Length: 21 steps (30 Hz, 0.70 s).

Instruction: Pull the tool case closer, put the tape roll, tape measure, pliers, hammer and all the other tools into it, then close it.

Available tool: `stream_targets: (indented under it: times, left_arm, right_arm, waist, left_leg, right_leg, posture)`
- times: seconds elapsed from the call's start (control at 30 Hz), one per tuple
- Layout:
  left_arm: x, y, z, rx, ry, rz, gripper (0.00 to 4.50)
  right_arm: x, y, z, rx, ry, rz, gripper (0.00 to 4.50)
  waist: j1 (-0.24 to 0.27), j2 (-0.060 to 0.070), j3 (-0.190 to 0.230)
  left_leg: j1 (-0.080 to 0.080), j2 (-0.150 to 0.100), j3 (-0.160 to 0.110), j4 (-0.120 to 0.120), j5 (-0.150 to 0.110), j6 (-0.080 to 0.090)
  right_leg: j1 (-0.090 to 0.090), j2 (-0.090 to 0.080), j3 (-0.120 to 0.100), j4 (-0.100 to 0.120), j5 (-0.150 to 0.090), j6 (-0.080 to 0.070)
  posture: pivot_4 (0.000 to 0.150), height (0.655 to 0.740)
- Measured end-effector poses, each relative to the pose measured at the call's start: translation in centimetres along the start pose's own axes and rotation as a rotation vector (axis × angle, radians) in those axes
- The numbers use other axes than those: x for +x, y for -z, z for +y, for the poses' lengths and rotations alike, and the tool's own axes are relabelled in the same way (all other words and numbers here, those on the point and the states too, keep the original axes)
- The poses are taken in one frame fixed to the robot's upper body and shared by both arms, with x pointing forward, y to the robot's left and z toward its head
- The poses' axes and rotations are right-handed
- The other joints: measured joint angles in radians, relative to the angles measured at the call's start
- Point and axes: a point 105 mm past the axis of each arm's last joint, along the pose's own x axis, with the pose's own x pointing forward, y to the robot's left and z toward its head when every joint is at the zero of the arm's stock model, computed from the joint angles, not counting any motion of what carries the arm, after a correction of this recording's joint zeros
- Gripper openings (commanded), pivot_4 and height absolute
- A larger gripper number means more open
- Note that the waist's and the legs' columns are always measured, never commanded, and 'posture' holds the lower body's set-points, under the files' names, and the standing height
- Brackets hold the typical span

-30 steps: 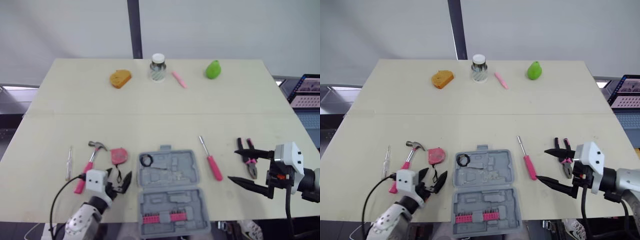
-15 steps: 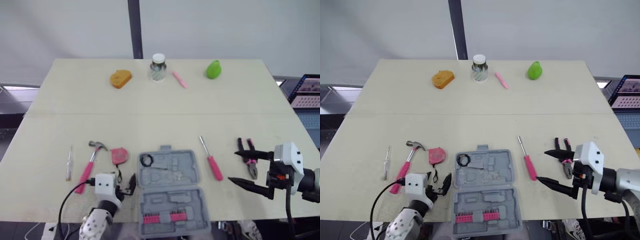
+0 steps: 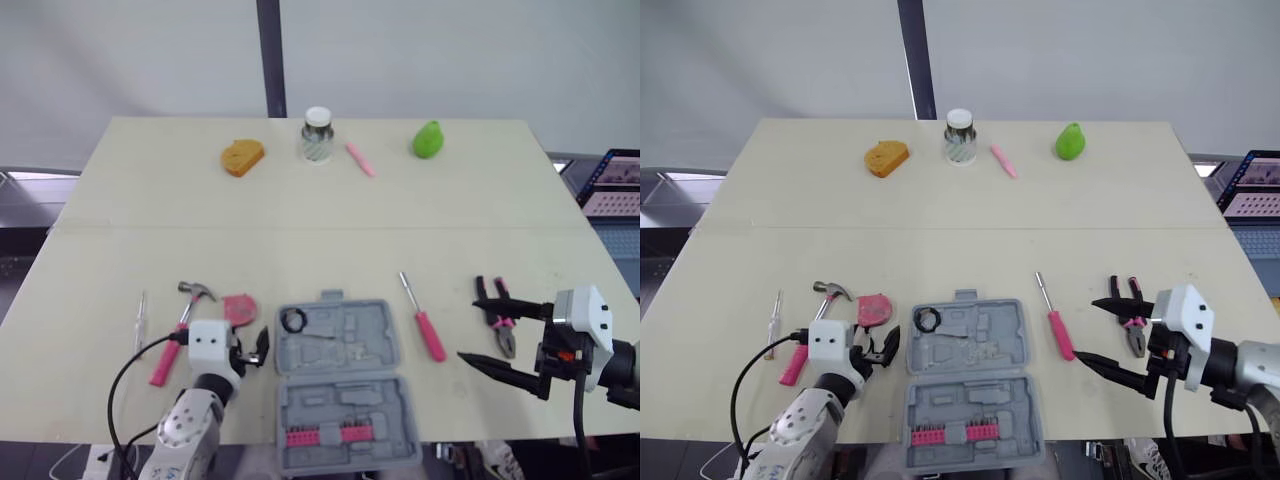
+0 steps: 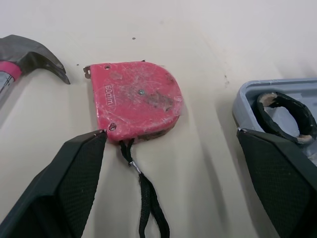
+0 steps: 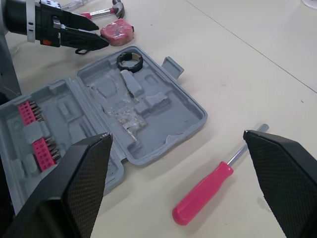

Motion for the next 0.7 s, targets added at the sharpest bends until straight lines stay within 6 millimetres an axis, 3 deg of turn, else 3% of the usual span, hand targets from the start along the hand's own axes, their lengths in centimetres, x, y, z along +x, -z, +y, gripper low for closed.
stream_targets:
  times: [0.7]
  left_arm:
    - [0.9, -0.5, 0.2, 0.036, -0.056, 0.132, 4.5]
  right_arm:
    - [0.1, 0.3, 0.7, 0.012, 0.015, 0.006, 4.47]
  waist:
    - [0.02, 0.0, 0.0]
  left_leg:
    - [-0.001, 0.0, 0.0, 0.003, 0.0, 0.0]
  right_leg:
    - [0.0, 0.0, 0.001, 0.001, 0.0, 0.0]
  posture:
    - [0.15, 0.695]
